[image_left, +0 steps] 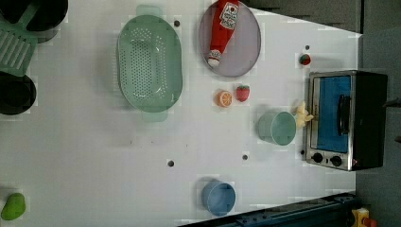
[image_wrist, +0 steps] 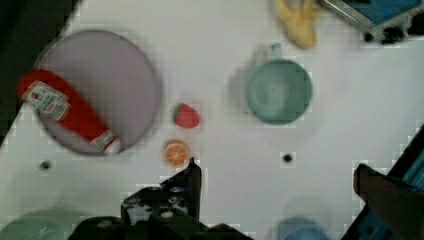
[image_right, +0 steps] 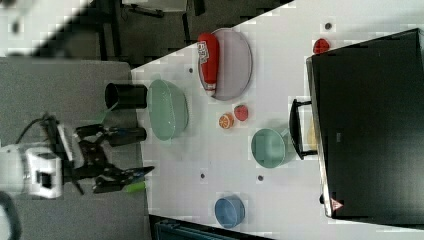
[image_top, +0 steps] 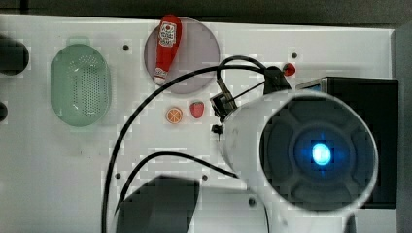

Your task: Drag mug backwards.

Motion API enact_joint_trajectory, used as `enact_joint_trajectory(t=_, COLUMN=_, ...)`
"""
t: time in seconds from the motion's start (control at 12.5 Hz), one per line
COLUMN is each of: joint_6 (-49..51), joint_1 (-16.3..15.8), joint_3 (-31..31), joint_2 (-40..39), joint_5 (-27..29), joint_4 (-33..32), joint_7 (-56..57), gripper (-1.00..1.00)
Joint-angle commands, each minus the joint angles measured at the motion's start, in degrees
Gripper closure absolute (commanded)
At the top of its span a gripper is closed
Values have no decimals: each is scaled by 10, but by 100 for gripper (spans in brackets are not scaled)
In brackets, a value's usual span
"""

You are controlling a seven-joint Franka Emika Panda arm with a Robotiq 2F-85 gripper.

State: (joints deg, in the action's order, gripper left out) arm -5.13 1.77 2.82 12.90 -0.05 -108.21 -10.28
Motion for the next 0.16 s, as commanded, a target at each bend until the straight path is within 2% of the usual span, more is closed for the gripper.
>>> enact_joint_trajectory(t=0.08, joint_6=-8, joint_1=-4, joint_3=-3, joint_2=12, joint_5=-6, joint_4=-3, joint_7=28, gripper=-100)
enact_joint_trajectory(t=0.16, joint_6=-8, joint_1=-4, joint_3=-3, joint_2=11, joint_5=-6, joint_4=-3, joint_7=28, gripper=-100)
